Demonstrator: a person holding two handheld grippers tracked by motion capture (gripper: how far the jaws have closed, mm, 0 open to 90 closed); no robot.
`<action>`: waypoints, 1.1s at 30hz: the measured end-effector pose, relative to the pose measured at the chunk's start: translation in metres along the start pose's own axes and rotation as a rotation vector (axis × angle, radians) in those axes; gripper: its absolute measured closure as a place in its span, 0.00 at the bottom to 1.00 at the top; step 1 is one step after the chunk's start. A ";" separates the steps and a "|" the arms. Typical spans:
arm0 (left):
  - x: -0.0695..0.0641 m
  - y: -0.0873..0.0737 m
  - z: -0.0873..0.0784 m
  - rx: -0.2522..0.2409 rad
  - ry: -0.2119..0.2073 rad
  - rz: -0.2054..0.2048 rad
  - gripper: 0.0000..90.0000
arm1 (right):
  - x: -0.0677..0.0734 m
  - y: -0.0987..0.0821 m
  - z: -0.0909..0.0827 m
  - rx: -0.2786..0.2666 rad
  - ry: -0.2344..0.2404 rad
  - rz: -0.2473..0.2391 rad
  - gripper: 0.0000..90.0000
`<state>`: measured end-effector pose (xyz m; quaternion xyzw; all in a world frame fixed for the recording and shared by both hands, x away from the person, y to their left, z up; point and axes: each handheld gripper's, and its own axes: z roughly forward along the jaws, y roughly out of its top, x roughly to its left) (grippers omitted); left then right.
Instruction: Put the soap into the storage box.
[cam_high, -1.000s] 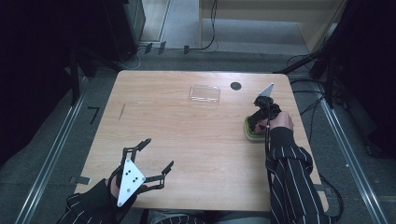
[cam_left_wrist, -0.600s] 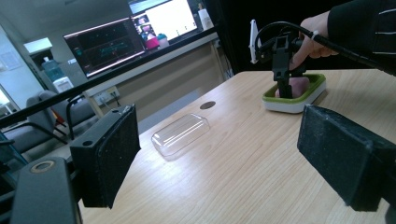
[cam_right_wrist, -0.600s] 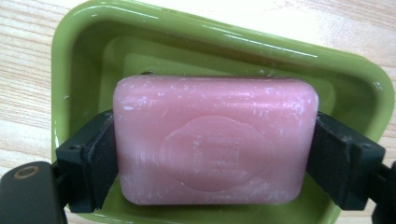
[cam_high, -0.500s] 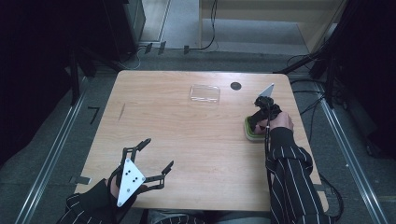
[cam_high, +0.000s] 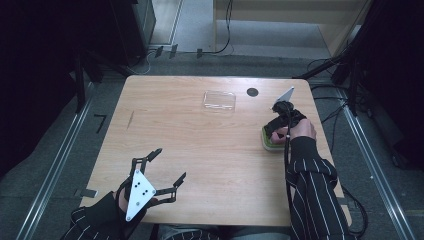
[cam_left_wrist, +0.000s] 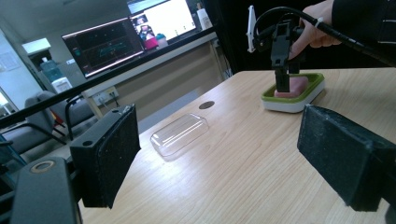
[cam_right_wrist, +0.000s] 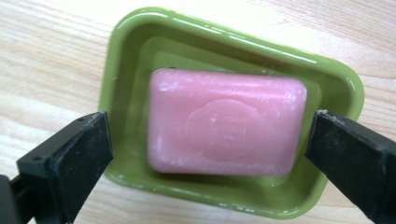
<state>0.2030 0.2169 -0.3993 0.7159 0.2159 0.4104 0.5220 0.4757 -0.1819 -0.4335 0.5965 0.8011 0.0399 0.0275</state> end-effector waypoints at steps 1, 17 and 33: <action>0.000 0.000 0.000 -0.001 0.000 -0.001 0.15 | 0.002 -0.002 -0.003 -0.004 0.002 -0.009 0.01; 0.000 0.000 0.000 -0.002 -0.002 0.004 0.15 | 0.010 -0.036 -0.024 -0.011 -0.005 -0.049 0.00; -0.001 0.001 0.000 -0.006 -0.002 0.003 0.15 | 0.021 -0.071 -0.036 -0.012 -0.014 -0.079 0.00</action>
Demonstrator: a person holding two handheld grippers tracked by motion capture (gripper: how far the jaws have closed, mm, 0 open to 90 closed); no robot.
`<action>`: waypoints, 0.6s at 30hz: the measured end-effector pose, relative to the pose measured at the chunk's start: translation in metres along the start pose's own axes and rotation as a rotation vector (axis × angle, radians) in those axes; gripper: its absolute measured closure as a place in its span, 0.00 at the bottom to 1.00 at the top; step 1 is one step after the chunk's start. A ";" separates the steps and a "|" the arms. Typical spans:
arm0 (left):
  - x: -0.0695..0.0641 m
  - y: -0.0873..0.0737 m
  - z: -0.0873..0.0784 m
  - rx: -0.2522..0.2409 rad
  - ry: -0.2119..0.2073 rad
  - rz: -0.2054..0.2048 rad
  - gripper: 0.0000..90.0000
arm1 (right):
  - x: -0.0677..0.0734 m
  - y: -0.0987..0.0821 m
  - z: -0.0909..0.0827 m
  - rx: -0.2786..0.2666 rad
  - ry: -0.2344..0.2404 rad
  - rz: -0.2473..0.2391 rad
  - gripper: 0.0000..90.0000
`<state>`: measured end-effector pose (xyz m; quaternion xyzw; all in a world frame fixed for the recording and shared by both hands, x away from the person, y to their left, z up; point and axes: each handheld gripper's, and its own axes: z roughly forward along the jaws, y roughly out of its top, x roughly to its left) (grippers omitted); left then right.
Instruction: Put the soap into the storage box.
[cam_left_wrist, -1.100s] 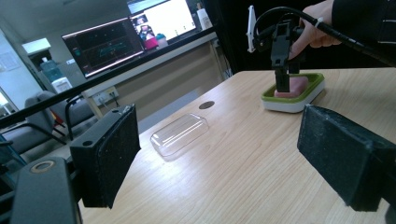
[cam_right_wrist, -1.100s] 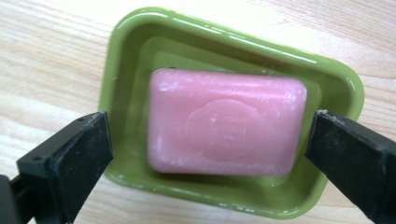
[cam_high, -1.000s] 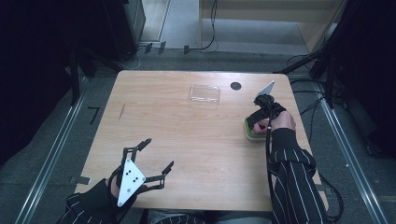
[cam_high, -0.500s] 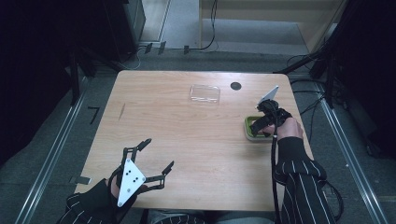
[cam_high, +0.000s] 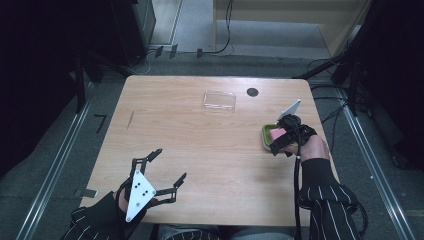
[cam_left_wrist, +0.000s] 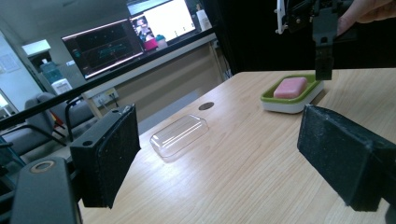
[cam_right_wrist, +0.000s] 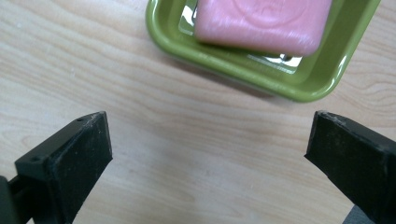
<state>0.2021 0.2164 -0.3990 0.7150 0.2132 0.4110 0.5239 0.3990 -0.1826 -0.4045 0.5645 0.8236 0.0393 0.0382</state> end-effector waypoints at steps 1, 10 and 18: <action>0.000 0.000 0.000 0.000 0.000 0.001 0.15 | 0.001 -0.002 0.000 0.001 -0.001 -0.006 0.00; 0.000 0.000 0.000 0.001 -0.001 0.002 0.15 | 0.013 -0.019 -0.002 0.001 -0.005 -0.030 0.00; 0.000 0.000 0.000 0.000 0.000 0.000 0.15 | 0.022 -0.035 0.003 0.019 -0.009 -0.063 0.00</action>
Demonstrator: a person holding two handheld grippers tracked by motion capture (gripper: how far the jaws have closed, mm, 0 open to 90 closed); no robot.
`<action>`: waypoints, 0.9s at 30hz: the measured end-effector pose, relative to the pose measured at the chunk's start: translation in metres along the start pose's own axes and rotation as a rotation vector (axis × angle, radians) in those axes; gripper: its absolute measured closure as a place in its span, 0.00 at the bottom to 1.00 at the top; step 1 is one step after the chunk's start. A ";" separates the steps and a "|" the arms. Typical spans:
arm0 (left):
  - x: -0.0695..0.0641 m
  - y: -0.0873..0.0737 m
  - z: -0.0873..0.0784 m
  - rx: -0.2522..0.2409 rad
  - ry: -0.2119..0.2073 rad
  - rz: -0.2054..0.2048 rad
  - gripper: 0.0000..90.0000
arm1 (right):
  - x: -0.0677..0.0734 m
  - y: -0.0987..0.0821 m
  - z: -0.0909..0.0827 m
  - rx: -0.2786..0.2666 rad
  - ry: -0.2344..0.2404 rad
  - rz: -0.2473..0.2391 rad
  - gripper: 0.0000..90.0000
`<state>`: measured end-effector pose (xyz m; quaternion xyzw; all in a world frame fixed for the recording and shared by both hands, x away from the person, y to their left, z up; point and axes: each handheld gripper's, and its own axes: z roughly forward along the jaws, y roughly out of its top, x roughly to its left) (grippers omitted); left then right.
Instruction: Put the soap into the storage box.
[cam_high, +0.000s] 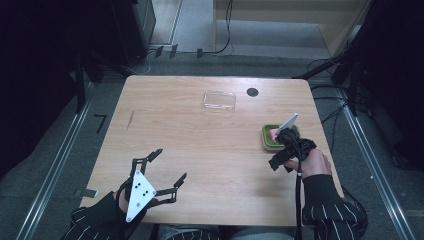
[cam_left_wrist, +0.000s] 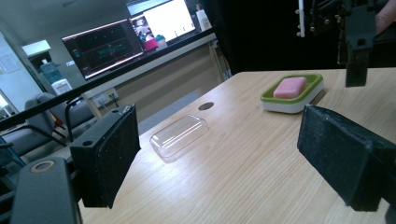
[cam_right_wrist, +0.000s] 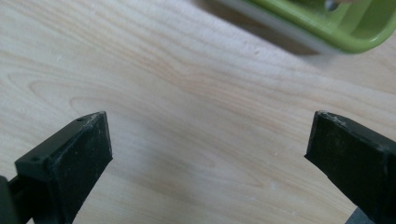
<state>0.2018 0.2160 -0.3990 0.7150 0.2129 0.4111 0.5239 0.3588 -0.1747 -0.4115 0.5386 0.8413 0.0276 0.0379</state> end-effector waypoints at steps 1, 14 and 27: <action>0.000 0.000 0.000 -0.001 0.000 0.000 0.15 | 0.001 -0.002 0.001 0.001 -0.003 -0.002 0.00; 0.000 0.000 0.000 0.002 -0.002 0.008 0.15 | 0.011 -0.035 0.010 0.025 -0.005 -0.043 0.01; -0.001 0.000 0.001 0.003 -0.004 0.009 0.15 | 0.022 -0.065 0.027 0.043 -0.013 -0.073 0.03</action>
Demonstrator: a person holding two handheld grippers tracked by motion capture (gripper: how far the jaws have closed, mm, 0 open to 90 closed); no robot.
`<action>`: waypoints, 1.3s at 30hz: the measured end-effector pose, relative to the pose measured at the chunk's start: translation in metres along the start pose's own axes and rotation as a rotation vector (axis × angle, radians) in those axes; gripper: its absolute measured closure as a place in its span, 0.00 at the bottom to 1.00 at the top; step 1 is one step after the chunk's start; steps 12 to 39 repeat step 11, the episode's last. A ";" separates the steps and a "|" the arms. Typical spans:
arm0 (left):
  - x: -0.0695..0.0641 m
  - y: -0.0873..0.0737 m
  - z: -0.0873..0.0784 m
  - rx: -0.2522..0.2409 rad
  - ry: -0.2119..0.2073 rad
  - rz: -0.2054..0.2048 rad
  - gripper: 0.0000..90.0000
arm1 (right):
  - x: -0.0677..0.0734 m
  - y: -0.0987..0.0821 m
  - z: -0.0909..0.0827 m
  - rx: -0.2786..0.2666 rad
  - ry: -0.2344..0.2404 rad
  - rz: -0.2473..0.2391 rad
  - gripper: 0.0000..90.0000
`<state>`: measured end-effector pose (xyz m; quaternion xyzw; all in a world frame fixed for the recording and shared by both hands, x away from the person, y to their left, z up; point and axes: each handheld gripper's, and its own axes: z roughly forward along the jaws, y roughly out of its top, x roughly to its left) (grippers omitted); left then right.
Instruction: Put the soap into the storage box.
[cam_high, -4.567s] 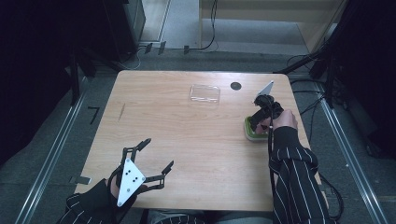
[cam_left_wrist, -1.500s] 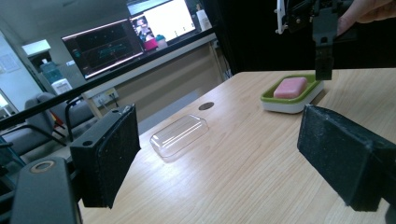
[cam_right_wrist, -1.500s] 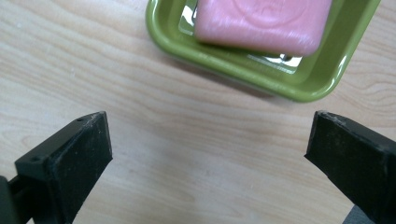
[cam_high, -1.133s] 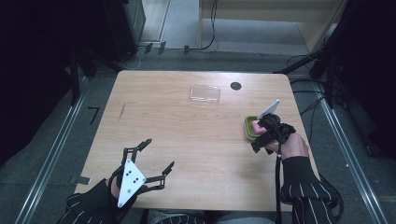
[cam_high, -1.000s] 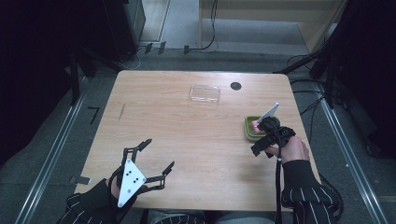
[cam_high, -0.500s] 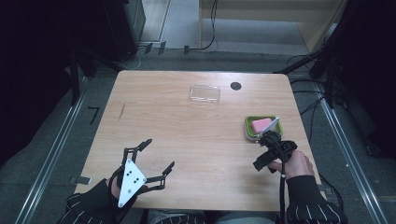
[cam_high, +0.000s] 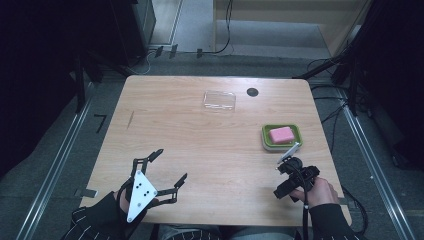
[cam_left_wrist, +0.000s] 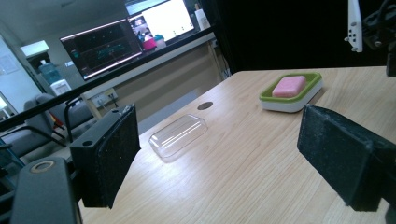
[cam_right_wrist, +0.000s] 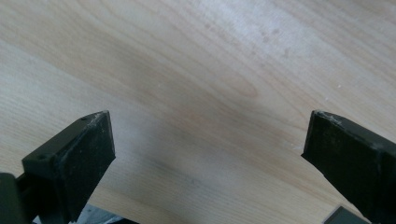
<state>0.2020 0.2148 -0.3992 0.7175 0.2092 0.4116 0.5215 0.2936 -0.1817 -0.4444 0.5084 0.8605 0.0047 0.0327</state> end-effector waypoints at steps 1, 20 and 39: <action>0.000 0.000 0.000 0.000 0.003 -0.001 0.15 | 0.000 -0.002 0.001 -0.008 0.003 -0.002 0.04; 0.001 0.000 0.000 0.003 0.009 -0.003 0.15 | 0.002 -0.012 0.010 0.019 0.001 -0.016 0.08; 0.001 0.000 0.000 0.003 0.009 -0.003 0.15 | 0.002 -0.012 0.010 0.019 0.001 -0.016 0.08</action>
